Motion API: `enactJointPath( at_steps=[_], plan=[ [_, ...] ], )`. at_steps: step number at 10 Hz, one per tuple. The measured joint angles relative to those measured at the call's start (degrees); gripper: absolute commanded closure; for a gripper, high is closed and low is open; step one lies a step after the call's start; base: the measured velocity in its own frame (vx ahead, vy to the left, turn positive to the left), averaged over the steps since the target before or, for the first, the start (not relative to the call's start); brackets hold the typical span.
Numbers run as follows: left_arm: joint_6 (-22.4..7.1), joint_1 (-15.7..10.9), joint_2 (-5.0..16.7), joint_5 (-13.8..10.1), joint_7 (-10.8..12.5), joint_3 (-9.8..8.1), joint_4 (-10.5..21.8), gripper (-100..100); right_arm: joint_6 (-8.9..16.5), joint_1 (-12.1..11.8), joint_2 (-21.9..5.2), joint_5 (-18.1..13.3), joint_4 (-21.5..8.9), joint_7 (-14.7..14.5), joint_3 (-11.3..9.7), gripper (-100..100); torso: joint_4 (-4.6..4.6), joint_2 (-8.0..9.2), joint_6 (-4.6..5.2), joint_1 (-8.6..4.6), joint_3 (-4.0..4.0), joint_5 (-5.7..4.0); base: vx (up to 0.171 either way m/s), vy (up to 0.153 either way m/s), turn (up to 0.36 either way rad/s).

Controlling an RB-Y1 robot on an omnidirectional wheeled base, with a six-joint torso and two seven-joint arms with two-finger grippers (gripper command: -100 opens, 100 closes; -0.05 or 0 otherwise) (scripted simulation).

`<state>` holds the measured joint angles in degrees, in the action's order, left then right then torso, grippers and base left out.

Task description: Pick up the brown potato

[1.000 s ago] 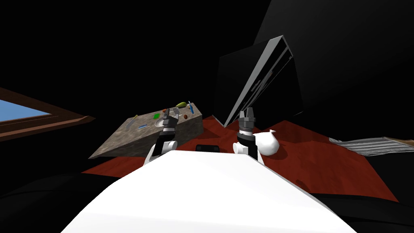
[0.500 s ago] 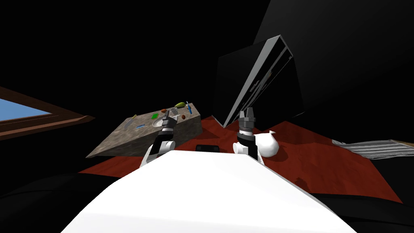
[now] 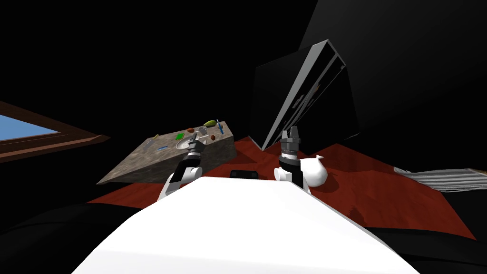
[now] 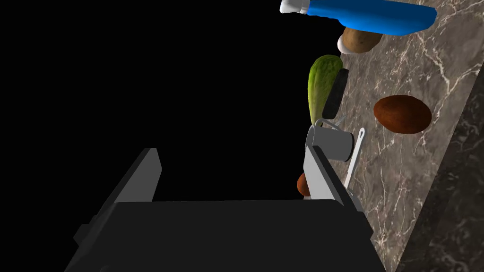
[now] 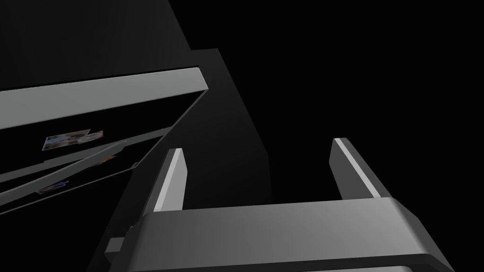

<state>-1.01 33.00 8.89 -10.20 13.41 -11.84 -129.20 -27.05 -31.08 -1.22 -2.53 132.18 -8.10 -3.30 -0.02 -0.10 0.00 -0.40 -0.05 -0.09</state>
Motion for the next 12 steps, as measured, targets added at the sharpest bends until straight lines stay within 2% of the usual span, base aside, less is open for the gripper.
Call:
enactJointPath(
  at_steps=[3, 4, 5, 9, 10, 12],
  plan=[
    [-4.6, 0.4, 0.5, -2.1, 1.4, -2.63, 0.7, -100, 0.0, 0.0, 0.0, 0.0, 0.0, 0.0, 0.0, 0, -0.01, -0.06, 0.01, 0.07, -0.04, 0.0, 0.031, -0.08, 0.022],
    [-5.4, 0.6, 0.3, -2.2, 1.5, -2.64, 0.9, -100, 0.0, 0.0, 0.0, 0.0, 0.0, 0.0, 0.0, 0, -0.01, -0.01, 0.01, 0.27, -0.01, 0.05, 0.03, -0.06, 0.041],
    [-7.1, 0.5, 0.6, -3.1, 2.0, -3.95, 0.9, -100, 0.0, 0.0, 0.0, 0.0, 0.0, 0.0, 0.0, 0, -0.01, -0.03, 0.0, 0.21, -0.02, 0.04, 0.035, -0.079, 0.024],
    [-12.4, 1.7, 0.3, -5.2, 3.6, -6.33, 1.3, -100, 0.0, 0.0, 0.0, 0.0, 0.0, 0.0, 0.0, 0, -0.01, -0.03, 0.02, 0.22, -0.02, 0.03, 0.033, -0.081, 0.027],
    [-13.5, 2.1, 0.7, -6.3, 4.3, -7.56, 1.8, -100, 0.0, 0.0, 0.0, 0.0, 0.0, 0.0, 0.0, 0, -0.01, -0.06, 0.0, 0.16, -0.03, 0.03, 0.043, -0.085, 0.037],
    [-16.1, 1.9, 0.6, -6.8, 4.9, -8.42, 2.0, -100, 0.0, 0.0, 0.0, 0.0, 0.0, 0.0, 0.0, 0, -0.01, -0.04, 0.02, 0.25, -0.03, 0.04, 0.037, -0.061, 0.018]
  ],
)
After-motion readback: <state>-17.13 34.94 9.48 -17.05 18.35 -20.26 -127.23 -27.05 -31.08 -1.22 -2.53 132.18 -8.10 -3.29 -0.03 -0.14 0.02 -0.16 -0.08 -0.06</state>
